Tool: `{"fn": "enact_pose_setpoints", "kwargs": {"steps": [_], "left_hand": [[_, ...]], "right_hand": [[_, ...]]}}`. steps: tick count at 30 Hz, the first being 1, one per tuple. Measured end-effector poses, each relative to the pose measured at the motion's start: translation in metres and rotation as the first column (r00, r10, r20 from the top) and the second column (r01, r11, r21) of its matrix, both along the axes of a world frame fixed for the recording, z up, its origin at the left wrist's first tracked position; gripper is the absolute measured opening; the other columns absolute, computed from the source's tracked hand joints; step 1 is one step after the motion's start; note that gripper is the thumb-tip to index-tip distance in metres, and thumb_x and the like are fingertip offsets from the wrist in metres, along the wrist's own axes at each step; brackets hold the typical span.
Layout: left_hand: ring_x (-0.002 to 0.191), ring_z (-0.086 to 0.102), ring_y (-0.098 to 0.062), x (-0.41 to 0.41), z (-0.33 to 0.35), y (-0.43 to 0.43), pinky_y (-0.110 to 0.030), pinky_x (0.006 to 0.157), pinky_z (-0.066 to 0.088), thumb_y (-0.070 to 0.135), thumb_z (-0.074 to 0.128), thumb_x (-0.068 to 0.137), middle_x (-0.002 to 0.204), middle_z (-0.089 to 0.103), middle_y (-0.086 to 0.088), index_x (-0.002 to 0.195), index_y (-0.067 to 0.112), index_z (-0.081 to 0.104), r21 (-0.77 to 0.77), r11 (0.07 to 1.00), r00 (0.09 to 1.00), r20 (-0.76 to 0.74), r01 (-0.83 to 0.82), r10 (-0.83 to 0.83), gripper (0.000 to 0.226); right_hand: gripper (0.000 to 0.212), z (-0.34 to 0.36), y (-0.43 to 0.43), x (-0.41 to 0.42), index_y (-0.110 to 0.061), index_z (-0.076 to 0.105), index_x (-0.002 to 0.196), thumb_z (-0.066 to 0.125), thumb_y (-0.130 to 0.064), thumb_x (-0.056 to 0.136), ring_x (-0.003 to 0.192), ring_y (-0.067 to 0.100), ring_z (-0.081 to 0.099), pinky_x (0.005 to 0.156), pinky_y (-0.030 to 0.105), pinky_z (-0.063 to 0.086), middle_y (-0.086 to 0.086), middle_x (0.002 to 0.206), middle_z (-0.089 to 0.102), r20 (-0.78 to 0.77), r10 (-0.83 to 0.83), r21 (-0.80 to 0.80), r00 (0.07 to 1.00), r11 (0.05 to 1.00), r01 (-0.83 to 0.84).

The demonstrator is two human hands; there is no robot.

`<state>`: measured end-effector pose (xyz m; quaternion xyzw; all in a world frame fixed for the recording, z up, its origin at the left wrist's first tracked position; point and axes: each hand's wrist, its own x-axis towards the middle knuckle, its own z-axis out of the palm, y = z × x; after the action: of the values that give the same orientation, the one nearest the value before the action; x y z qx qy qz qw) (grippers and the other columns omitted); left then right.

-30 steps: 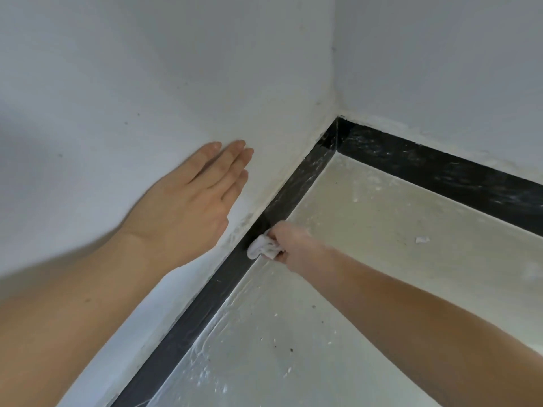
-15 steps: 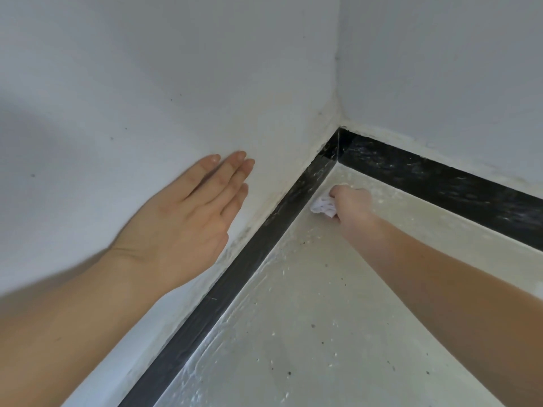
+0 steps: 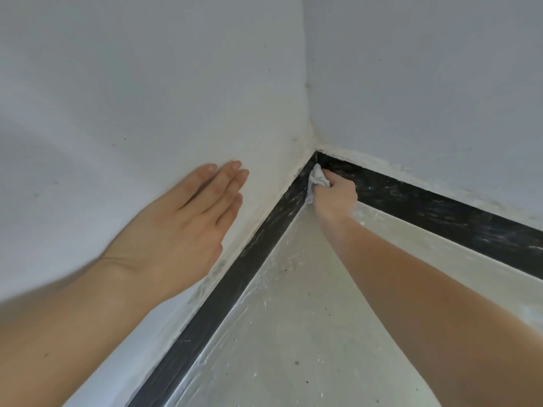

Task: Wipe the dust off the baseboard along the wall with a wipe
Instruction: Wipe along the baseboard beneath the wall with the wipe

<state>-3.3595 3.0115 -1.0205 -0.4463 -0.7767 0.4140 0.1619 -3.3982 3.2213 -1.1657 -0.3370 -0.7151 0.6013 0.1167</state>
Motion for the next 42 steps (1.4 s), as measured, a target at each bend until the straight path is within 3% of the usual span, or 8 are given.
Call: {"fn": "enact_pose_setpoints", "kwargs": {"steps": [5, 12, 16, 22, 27, 33, 37, 42], "left_hand": [[0.142, 0.024, -0.038, -0.002, -0.004, -0.001, -0.047, 0.119, 0.003, 0.029, 0.043, 0.082, 0.150, 0.028, -0.026, 0.136, -0.006, 0.045, 0.034, 0.999, 1.000, 0.009, 0.004, -0.005, 0.064], [0.143, 0.021, -0.039, -0.001, -0.005, -0.001, -0.049, 0.119, 0.004, 0.031, 0.040, 0.085, 0.152, 0.024, -0.026, 0.138, -0.006, 0.042, 0.019, 1.000, 1.000, 0.000, -0.002, 0.002, 0.065], [0.143, 0.020, -0.039, -0.002, -0.007, -0.001, -0.049, 0.118, 0.004, 0.033, 0.039, 0.086, 0.152, 0.023, -0.026, 0.139, -0.005, 0.041, 0.013, 1.000, 1.000, -0.004, -0.001, 0.001, 0.066], [0.143, 0.021, -0.039, -0.001, -0.006, 0.001, -0.049, 0.118, 0.006, 0.032, 0.040, 0.085, 0.151, 0.025, -0.027, 0.138, -0.006, 0.044, 0.016, 1.000, 1.000, -0.008, 0.008, -0.007, 0.065], [0.142, 0.021, -0.037, -0.003, -0.007, 0.002, -0.048, 0.119, 0.006, 0.030, 0.044, 0.083, 0.151, 0.027, -0.026, 0.136, -0.006, 0.046, 0.034, 0.999, 1.000, 0.000, 0.015, -0.015, 0.065], [0.143, 0.019, -0.038, -0.002, -0.008, 0.000, -0.048, 0.119, 0.004, 0.033, 0.034, 0.086, 0.152, 0.023, -0.024, 0.139, -0.003, 0.043, -0.019, 1.000, 1.000, -0.027, 0.012, -0.013, 0.065], [0.144, 0.019, -0.038, -0.002, -0.008, 0.001, -0.049, 0.118, 0.002, 0.034, 0.028, 0.088, 0.153, 0.022, -0.023, 0.141, 0.000, 0.042, -0.031, 0.999, 0.999, -0.045, 0.029, -0.031, 0.064], [0.143, 0.021, -0.037, -0.001, -0.007, 0.002, -0.048, 0.118, 0.005, 0.032, 0.030, 0.087, 0.152, 0.025, -0.023, 0.138, -0.001, 0.045, -0.010, 0.999, 0.998, -0.054, 0.037, -0.038, 0.063]], "right_hand": [[0.012, 0.003, 0.005, 0.047, 0.000, 0.075, 0.090, 0.065, -0.003, 0.084, 0.060, 0.002, 0.064, 0.064, 0.012, 0.048, 0.005, 0.071, 0.070, -0.064, 0.311, -0.236, 0.948, 0.918, -0.318], [0.038, 0.017, 0.005, 0.007, -0.005, 0.067, 0.116, 0.063, 0.009, 0.081, 0.089, 0.014, 0.068, 0.091, 0.027, 0.052, 0.007, 0.097, 0.072, -0.105, -0.156, -0.552, 0.982, 0.831, 0.073], [0.042, 0.024, -0.012, 0.006, -0.009, 0.068, 0.115, 0.062, 0.012, 0.079, 0.069, 0.008, 0.067, 0.096, 0.038, 0.051, -0.005, 0.066, 0.072, -0.037, -0.223, -0.628, 0.974, 0.763, 0.151], [0.043, 0.029, -0.044, 0.051, -0.022, 0.072, 0.097, 0.064, 0.014, 0.074, 0.079, 0.006, 0.065, 0.093, 0.033, 0.052, -0.014, 0.069, 0.068, 0.025, 0.022, -0.638, 0.999, 0.770, -0.001], [0.033, 0.032, -0.030, 0.072, -0.010, 0.075, 0.093, 0.061, 0.014, 0.075, 0.066, 0.004, 0.066, 0.063, 0.018, 0.054, -0.011, 0.065, 0.070, -0.047, 0.335, -0.555, 0.941, 0.774, -0.304], [0.047, 0.036, 0.008, 0.025, -0.007, 0.068, 0.112, 0.054, 0.018, 0.075, 0.091, 0.019, 0.067, 0.091, 0.033, 0.053, 0.004, 0.090, 0.070, -0.002, -0.167, -0.590, 0.986, 0.796, 0.133], [0.055, 0.038, -0.026, 0.026, -0.011, 0.065, 0.118, 0.047, 0.022, 0.078, 0.077, 0.005, 0.061, 0.088, 0.025, 0.052, -0.010, 0.080, 0.064, 0.008, -0.104, -0.718, 0.995, 0.692, 0.078], [0.047, 0.018, -0.078, 0.066, -0.026, 0.070, 0.079, 0.054, 0.018, 0.076, 0.090, 0.018, 0.065, 0.095, 0.029, 0.050, -0.002, 0.083, 0.069, 0.136, 0.008, -0.766, 0.991, 0.635, 0.100]]}}
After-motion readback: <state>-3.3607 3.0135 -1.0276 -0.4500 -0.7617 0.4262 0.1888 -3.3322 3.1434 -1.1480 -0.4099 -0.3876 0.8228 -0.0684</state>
